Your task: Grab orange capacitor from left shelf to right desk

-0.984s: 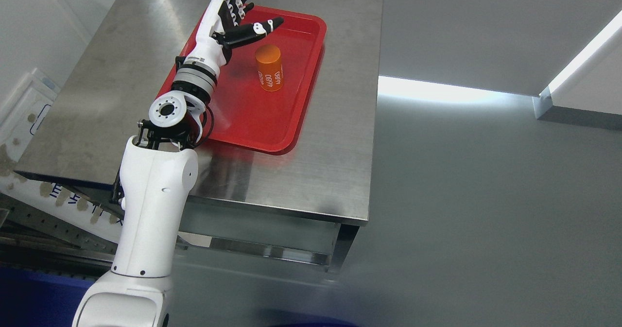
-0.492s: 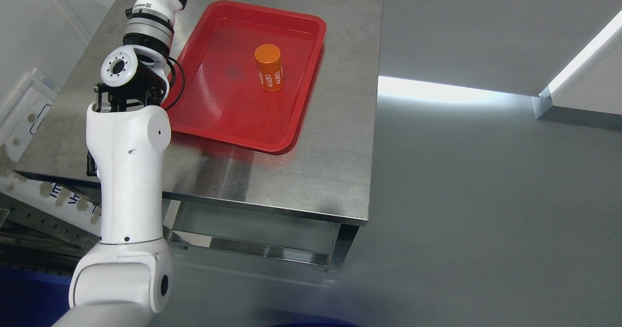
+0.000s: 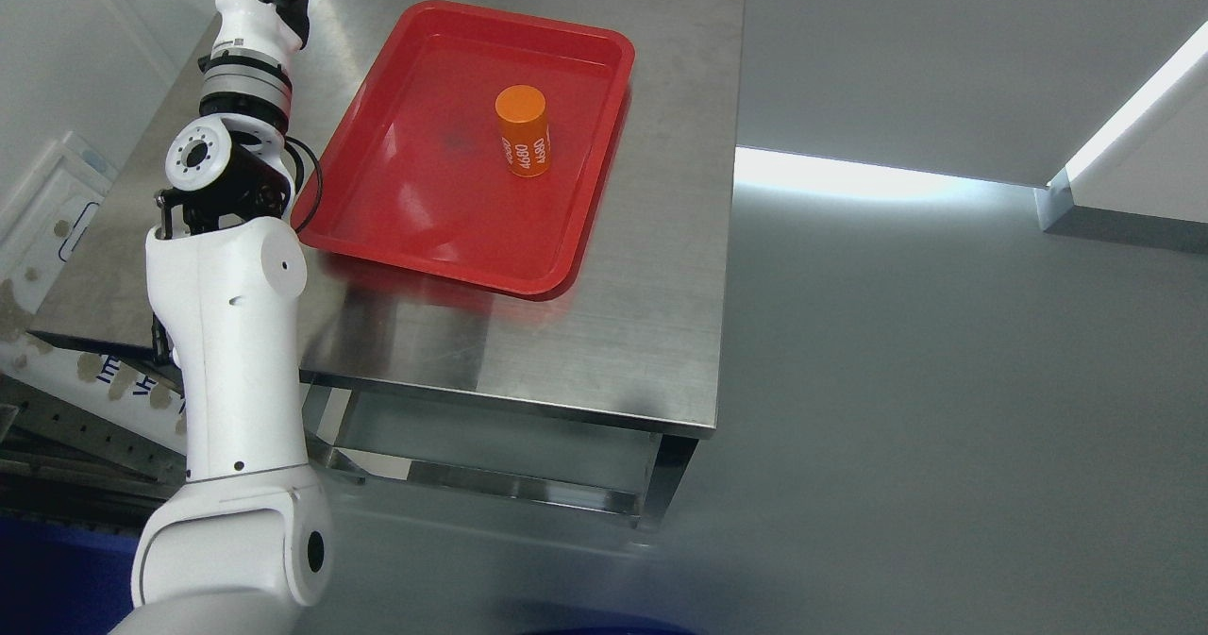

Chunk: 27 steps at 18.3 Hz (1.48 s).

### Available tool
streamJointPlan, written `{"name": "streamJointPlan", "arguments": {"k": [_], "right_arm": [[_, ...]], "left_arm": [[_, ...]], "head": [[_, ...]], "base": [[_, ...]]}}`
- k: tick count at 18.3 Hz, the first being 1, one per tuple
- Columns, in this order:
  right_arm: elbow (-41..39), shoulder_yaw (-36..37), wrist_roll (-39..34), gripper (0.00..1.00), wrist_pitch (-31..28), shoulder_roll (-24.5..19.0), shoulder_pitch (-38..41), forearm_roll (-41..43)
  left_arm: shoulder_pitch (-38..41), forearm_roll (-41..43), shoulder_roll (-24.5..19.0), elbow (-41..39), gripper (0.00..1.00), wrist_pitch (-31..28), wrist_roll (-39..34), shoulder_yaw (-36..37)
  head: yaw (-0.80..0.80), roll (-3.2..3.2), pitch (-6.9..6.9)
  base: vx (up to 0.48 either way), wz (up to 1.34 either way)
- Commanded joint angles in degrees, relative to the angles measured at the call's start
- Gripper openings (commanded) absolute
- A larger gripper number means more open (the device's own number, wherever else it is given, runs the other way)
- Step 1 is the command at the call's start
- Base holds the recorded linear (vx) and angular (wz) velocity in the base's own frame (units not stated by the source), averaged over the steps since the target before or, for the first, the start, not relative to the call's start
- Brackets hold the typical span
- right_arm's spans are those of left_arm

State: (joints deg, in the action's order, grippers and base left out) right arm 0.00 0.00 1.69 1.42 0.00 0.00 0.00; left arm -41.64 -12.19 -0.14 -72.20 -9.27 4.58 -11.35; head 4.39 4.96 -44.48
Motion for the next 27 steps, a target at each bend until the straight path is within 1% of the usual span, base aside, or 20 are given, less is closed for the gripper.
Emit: {"name": "streamJointPlan", "arguments": {"k": [1,8,11,15,18,23,27], "right_arm": [[-1.0,0.7,0.0,1.0,0.0,1.0,1.1,-0.3],[-1.0,0.7,0.0,1.0,0.0,1.0,1.1,-0.3],[-1.0,0.7,0.0,1.0,0.0,1.0,1.1,-0.3],[-1.0,0.7,0.0,1.0,0.0,1.0,1.1,-0.3],[-1.0,0.7,0.0,1.0,0.0,1.0,1.1,-0.3],[-1.0,0.7,0.0,1.0,0.0,1.0,1.1,-0.3],[-1.0,0.7,0.0,1.0,0.0,1.0,1.1,-0.3]], "left_arm": [[2.3,1.7,-0.9,3.0,1.0,0.0,0.0,-3.1],[3.6,1.7,-1.3,2.5,1.0,-0.3,0.0,-2.8],[5.3,1.7,-1.4,0.7,1.0,-2.1,0.0,-2.5],[8.3,1.8,-3.9,-2.2,1.0,-2.3,-0.1,-1.7],[9.5,1.8,-5.0,-3.6,1.0,-4.3,-0.3,-1.9],[10.2,1.7,-5.1,-4.8,1.0,-4.8,-0.4,-3.5],[10.5,1.7,-5.0,-4.8,1.0,-4.8,-0.3,-3.4]], "head": [[0.0,0.0,0.0],[0.0,0.0,0.0],[0.0,0.0,0.0],[0.0,0.0,0.0],[0.0,0.0,0.0],[0.0,0.0,0.0],[0.0,0.0,0.0]], "base": [[0.0,0.0],[0.0,0.0],[0.0,0.0],[0.0,0.0],[0.0,0.0],[0.0,0.0],[0.0,0.0]]}}
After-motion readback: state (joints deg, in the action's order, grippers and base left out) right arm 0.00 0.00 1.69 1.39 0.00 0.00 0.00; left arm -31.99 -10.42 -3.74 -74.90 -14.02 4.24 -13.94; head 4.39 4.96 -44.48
